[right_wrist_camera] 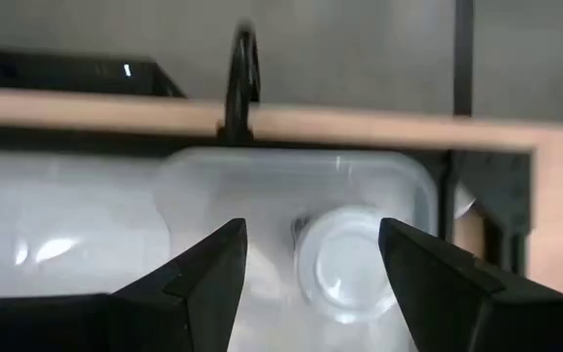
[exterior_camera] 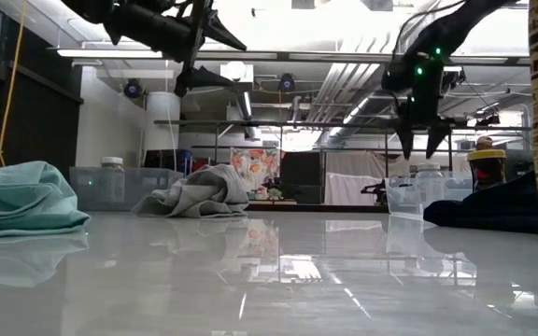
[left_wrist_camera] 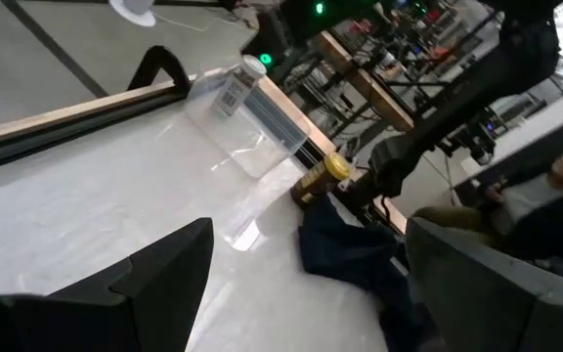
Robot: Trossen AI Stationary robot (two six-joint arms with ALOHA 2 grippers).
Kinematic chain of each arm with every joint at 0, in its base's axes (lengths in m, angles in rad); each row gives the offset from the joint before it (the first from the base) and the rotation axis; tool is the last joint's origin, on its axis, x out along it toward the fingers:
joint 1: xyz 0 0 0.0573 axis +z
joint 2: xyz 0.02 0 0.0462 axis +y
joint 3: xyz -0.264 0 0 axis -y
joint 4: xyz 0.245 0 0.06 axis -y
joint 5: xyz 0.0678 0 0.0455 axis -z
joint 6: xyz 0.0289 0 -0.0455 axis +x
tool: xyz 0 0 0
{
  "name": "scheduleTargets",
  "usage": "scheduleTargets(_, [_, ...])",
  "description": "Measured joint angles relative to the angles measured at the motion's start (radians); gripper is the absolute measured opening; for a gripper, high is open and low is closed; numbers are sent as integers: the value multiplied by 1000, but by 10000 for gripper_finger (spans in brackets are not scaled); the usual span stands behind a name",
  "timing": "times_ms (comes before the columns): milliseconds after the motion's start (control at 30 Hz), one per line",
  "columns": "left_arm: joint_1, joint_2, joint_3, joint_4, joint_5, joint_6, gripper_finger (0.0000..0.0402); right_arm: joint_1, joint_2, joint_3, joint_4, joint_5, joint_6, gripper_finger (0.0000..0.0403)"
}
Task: Sort spices by type
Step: Put the white seasoning bottle into the top black bin
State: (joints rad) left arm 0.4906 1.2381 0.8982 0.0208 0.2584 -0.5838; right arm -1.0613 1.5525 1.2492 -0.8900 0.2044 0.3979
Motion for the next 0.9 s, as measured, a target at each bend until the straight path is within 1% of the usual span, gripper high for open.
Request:
scheduleTargets(133, [31, 0, 0, 0, 51, 12, 323, 19, -11, 53, -27, 92, 16, 233])
scheduleTargets(233, [43, 0, 0, -1, 61, 12, 323, 3, -9, 61, -63, 150, 54, 233])
scheduleTargets(333, [49, 0, 0, -3, 63, 20, 323, -14, 0, 61, -66, 140, 57, 233])
scheduleTargets(467, [49, 0, 0, -7, 70, 27, 323, -7, 25, 61, -69, 141, 51, 233])
scheduleTargets(533, [49, 0, 0, -10, 79, 27, 323, -13, 43, 61, -70, 99, 49, 233])
scheduleTargets(600, [46, 0, 0, -10, 81, 27, 323, -22, 71, 61, -70, 61, 15, 233])
scheduleTargets(767, [46, 0, 0, -23, 81, 23, 323, -33, 96, 61, -74, 72, -42, 233])
scheduleTargets(900, [46, 0, 0, -44, 81, 20, 323, -33, 97, 61, -107, 28, -90, 233])
